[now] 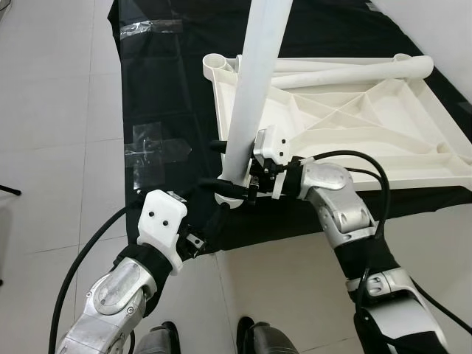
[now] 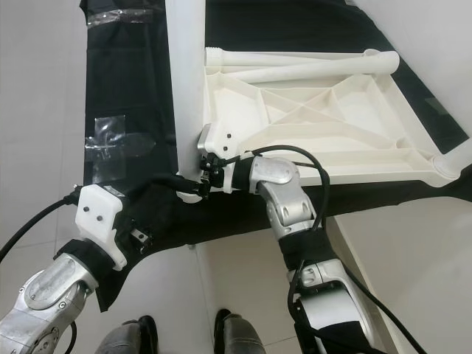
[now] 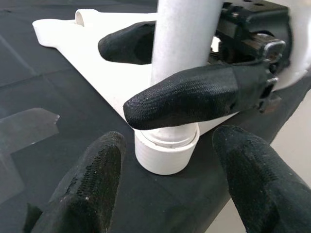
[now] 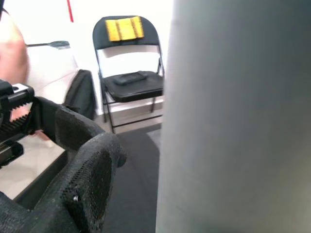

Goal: Building children table

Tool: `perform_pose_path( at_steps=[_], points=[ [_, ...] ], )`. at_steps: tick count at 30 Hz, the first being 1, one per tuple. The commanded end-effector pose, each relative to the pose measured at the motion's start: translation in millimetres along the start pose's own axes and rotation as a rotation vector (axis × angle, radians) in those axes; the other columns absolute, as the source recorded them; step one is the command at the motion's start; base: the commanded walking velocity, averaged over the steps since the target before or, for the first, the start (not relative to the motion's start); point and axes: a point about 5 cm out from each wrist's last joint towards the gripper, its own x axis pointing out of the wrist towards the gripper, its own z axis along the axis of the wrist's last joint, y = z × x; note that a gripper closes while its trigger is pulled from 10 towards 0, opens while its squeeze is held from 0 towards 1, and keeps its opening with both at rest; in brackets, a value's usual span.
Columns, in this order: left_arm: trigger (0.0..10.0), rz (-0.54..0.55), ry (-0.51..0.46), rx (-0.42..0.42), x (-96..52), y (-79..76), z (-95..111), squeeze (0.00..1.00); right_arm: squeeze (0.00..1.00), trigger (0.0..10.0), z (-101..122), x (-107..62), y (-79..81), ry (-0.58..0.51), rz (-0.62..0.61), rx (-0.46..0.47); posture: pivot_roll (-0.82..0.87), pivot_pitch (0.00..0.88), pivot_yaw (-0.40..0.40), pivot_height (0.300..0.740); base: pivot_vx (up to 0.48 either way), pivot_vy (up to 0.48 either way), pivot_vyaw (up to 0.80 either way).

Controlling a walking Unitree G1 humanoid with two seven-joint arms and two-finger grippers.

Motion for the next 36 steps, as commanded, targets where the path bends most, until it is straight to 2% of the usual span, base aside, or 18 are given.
perform_pose_path(
  at_steps=[1, 5, 6, 9, 15, 17, 19, 20, 22, 23, 24, 25, 27, 28, 29, 31, 33, 36],
  points=[
    [10.0, -0.004, 0.020, -0.002, -1.0, -2.0, -4.6, 0.00, 0.00, 10.0, 0.0, 4.6, -1.3, -0.009, 0.062, 0.029, 0.11, 0.261, -0.108, 0.740, 0.000, 0.000, 0.00],
    [10.0, -0.004, 0.019, 0.000, -1.5, -1.8, -3.8, 0.00, 0.00, 10.0, 2.9, 4.9, -8.9, 0.000, 0.120, 0.043, 0.12, 0.262, -0.107, 0.740, 0.000, 0.000, 0.00],
    [10.0, -0.004, 0.019, 0.000, -1.7, -1.8, -3.7, 0.00, 0.00, 0.0, 3.8, 4.4, -10.7, 0.000, 0.128, 0.048, 0.12, 0.263, -0.106, 0.740, 0.000, 0.000, 0.00],
    [10.0, -0.003, 0.023, 0.000, -2.7, -1.9, -4.1, 0.00, 0.00, 0.0, 6.2, 2.1, -17.7, -0.015, 0.149, 0.059, 0.12, 0.266, -0.106, 0.740, 0.000, 0.000, 0.00],
    [10.0, -0.006, 0.027, -0.001, -3.3, -2.3, -4.5, 0.00, 0.00, 0.0, 4.1, -0.7, -20.6, -0.013, 0.133, 0.046, 0.11, 0.268, -0.102, 0.740, 0.000, 0.000, 0.00],
    [10.0, -0.008, 0.027, -0.003, -3.3, -2.9, -4.8, 0.00, 0.00, 0.0, -0.3, -3.7, -22.3, -0.009, 0.004, 0.011, 0.11, 0.265, -0.105, 0.740, 0.000, 0.000, 0.00],
    [10.0, -0.009, 0.028, -0.004, -3.4, -3.5, -5.7, 0.00, 0.00, 0.0, -10.2, -5.3, -17.5, 0.013, -0.146, -0.013, 0.10, 0.260, -0.116, 0.740, 0.000, 0.000, 0.00],
    [10.0, -0.009, 0.028, -0.005, -3.4, -3.7, -6.0, 0.00, 0.00, 0.0, -16.8, -5.3, -15.9, 0.033, -0.230, 0.012, 0.10, 0.259, -0.120, 0.740, 0.000, 0.000, 0.00],
    [10.0, -0.009, 0.028, -0.005, -3.4, -3.7, -6.0, 0.00, 0.00, 0.0, -16.8, -5.3, -15.9, 0.033, -0.230, 0.012, 0.10, 0.259, -0.120, 0.740, 0.000, 0.000, 0.00],
    [10.0, -0.009, 0.029, -0.004, -3.5, -3.9, -6.3, 0.00, 0.00, 0.0, -28.2, -6.5, -12.7, 0.073, -0.445, 0.017, 0.11, 0.256, -0.124, 0.740, 0.000, 0.000, 0.00],
    [10.0, -0.009, 0.029, -0.004, -3.5, -3.9, -6.3, 0.00, 0.00, 0.0, -28.2, -6.5, -12.7, 0.073, -0.445, 0.017, 0.11, 0.256, -0.124, 0.740, 0.000, 0.000, 0.00],
    [10.0, -0.009, 0.029, -0.003, -3.4, -3.8, -6.4, 0.00, 0.00, 0.0, -40.9, -12.8, -5.6, 0.132, -0.687, 0.031, 0.11, 0.253, -0.123, 0.740, 0.000, 0.000, 0.00],
    [10.0, -0.007, 0.027, -0.002, -3.1, -2.8, -6.2, 0.00, 0.00, 0.0, -57.9, -12.5, 29.3, 0.158, -0.791, 0.083, 0.10, 0.245, -0.111, 0.740, 0.000, 0.000, 0.00],
    [10.0, -0.007, 0.027, -0.002, -3.1, -2.8, -6.2, 0.00, 0.00, 0.0, -57.9, -12.5, 29.3, 0.158, -0.791, 0.083, 0.10, 0.245, -0.111, 0.740, 0.000, 0.000, 0.00],
    [10.0, -0.007, 0.027, -0.002, -3.2, -2.5, -6.5, 0.00, 0.00, 0.0, -60.6, -10.5, 37.8, 0.154, -0.773, 0.101, 0.10, 0.245, -0.111, 0.740, 0.000, 0.000, 0.00],
    [10.0, -0.012, 0.027, -0.004, -2.3, -3.7, -7.1, 0.00, 0.00, 0.0, -60.8, -9.3, 37.9, 0.154, -0.754, 0.088, 0.10, 0.238, -0.110, 0.740, 0.000, 0.000, 0.00],
    [10.0, -0.025, 0.028, -0.008, -0.8, -6.6, -8.1, 0.00, 0.00, 0.0, -55.7, -5.2, 31.4, 0.151, -0.711, 0.020, 0.10, 0.238, -0.115, 0.740, 0.000, 0.000, 0.00],
    [10.0, -0.027, 0.028, -0.008, -0.6, -6.9, -8.2, 0.00, 0.00, 0.0, -54.2, -2.8, 29.2, 0.144, -0.694, 0.018, 0.10, 0.241, -0.116, 0.740, 0.000, 0.000, 0.00]
  ],
)
